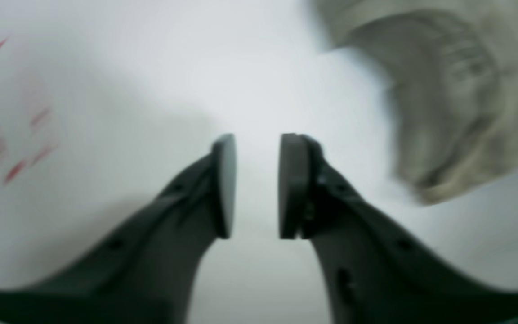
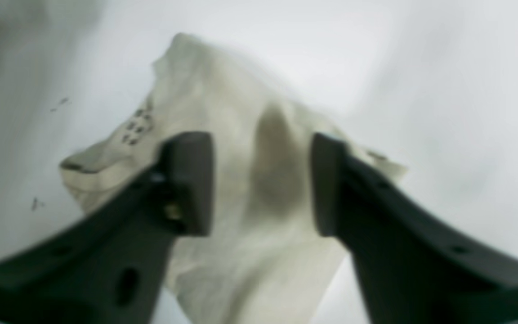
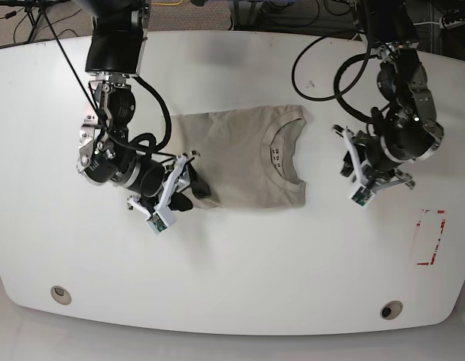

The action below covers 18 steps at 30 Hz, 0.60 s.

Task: Layout the t-shirt on the table in an organized manner, then fold the t-shirt properly
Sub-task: 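Grasp the shirt with both grippers and rotate it on the table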

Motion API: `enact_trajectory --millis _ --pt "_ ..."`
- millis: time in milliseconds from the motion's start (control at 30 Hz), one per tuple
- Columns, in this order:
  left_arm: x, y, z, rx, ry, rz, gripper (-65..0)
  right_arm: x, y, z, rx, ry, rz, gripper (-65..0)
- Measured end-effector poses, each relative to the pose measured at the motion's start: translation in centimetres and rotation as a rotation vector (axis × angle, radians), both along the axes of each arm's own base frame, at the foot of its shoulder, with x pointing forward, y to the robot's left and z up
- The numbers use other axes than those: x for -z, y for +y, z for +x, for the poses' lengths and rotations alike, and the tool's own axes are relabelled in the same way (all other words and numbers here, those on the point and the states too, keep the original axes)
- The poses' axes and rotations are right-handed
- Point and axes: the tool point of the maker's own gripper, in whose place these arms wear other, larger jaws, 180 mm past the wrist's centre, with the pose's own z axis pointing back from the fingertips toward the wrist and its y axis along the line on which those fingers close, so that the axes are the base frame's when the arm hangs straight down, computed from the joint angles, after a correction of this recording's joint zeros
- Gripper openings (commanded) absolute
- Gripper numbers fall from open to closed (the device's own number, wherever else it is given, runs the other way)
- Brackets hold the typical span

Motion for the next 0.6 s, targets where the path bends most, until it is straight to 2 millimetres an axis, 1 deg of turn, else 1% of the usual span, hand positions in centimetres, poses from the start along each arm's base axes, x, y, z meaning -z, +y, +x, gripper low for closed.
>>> enact_trajectory --millis 67,167,267,367,467,600 --pt "-0.2 -2.8 0.2 0.062 -0.026 -0.039 -59.4 0.0 0.2 0.8 0.005 -0.006 0.032 -56.4" --pt "-0.1 -6.1 -0.2 0.133 -0.037 -0.095 -59.7 0.6 0.4 1.1 0.01 0.008 0.066 -55.2" --pt "0.8 -8.9 -1.5 0.192 -0.016 -0.139 -59.7 1.7 -0.3 1.8 0.037 0.033 0.066 -53.9" --pt "1.9 -10.8 -3.0 0.224 0.03 -0.165 -59.7 2.5 -1.0 2.4 0.061 0.039 0.048 -53.9" --pt "2.3 -12.3 -3.9 0.253 0.054 -0.179 -59.6 3.4 -1.6 3.0 0.085 0.03 0.015 -53.7" --pt "3.0 -13.5 -4.4 0.264 0.081 -0.201 -59.4 4.8 -1.8 3.4 0.111 0.011 -0.025 -53.9"
